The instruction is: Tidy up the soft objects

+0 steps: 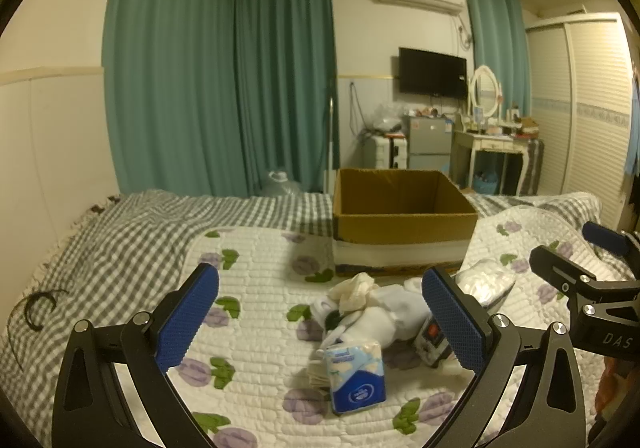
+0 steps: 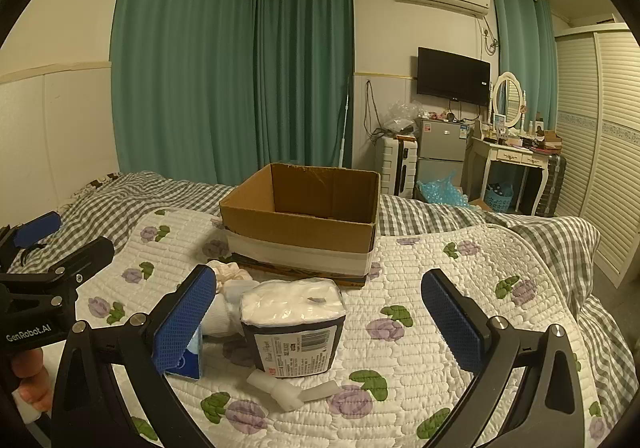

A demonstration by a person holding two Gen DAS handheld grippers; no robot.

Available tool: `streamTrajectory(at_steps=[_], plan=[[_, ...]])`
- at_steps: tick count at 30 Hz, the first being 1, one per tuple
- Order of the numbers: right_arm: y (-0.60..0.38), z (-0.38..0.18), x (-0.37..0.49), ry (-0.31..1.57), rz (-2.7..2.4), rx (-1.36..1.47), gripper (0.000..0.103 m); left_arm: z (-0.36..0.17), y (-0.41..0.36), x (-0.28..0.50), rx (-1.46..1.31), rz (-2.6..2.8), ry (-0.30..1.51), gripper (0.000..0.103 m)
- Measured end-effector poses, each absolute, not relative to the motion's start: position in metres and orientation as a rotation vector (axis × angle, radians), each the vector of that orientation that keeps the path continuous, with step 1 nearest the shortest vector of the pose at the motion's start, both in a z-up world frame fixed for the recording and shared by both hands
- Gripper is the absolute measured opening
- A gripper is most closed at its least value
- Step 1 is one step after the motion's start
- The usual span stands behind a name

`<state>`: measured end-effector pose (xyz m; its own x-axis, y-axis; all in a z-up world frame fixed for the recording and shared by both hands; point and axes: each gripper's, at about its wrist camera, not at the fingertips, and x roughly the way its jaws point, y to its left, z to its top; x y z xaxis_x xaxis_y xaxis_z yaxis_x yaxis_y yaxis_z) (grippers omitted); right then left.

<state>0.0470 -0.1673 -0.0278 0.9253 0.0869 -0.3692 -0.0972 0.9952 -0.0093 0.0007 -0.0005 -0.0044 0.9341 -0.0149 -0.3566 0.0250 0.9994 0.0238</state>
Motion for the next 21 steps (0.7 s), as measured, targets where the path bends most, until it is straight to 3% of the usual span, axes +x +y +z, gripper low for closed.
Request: streamTrajectory(at_steps=[21], plan=[[-0.1647,-0.0295,0.0468,0.386,0.102,-0.03,0.103,-0.0045,-0.0004,0.0009,0.029,-0.02,0.365,0.103]])
